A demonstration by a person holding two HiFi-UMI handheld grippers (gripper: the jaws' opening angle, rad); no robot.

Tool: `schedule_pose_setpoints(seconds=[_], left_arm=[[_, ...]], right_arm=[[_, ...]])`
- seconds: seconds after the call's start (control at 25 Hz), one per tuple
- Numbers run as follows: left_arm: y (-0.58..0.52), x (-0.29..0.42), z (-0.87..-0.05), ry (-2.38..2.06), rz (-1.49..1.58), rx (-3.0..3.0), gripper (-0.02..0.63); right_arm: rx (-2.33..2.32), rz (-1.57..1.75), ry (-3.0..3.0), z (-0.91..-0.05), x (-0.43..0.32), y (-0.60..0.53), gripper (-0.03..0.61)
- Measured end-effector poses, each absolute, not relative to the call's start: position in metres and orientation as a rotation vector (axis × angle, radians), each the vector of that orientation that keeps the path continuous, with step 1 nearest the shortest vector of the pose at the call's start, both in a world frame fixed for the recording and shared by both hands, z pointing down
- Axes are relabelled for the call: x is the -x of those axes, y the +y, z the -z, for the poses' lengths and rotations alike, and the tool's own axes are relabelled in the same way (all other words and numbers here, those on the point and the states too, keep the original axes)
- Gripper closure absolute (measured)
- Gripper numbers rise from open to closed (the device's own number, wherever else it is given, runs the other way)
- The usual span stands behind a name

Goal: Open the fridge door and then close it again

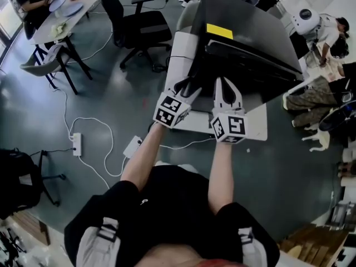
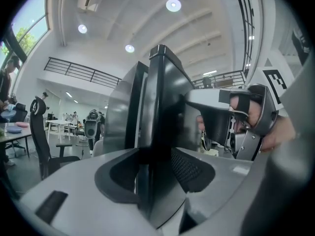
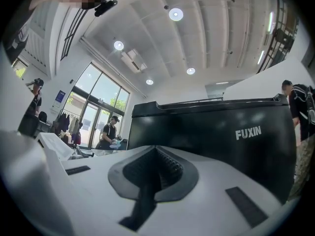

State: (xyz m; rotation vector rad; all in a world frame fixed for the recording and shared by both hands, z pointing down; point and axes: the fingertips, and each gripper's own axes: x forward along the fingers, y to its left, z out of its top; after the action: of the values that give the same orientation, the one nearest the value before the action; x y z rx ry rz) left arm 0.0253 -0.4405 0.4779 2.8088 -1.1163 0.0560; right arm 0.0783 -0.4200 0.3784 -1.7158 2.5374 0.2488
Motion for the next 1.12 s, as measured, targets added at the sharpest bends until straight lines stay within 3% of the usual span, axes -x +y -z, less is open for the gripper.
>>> schedule_pose_setpoints(seconds=[0.56, 0.68, 0.8, 1.12], left_arm=[[-0.467, -0.015, -0.48, -1.223, -0.006, -2.655, 0.44], [-0.458, -0.01, -0.476, -1.269, 0.045, -2.598, 0.493], [-0.448, -0.013, -0.468, -1.29, 0.047, -2.625, 0.611], [-0.44, -0.011, -0.448, -1.371, 0.112, -2.633, 0.614]], right_arm=[[1.787, -0.214, 2.501, -0.381, -0.084, -0.447, 0.584], [1.822, -0.164, 2.486, -0.39, -0.093, -0.443, 0.585], [1.871, -0.084, 2.474, -0.414, -0.109, -0.435, 0.586], [1.97, 0.072, 2.439, -0.457, -0.132, -0.416, 0.584]])
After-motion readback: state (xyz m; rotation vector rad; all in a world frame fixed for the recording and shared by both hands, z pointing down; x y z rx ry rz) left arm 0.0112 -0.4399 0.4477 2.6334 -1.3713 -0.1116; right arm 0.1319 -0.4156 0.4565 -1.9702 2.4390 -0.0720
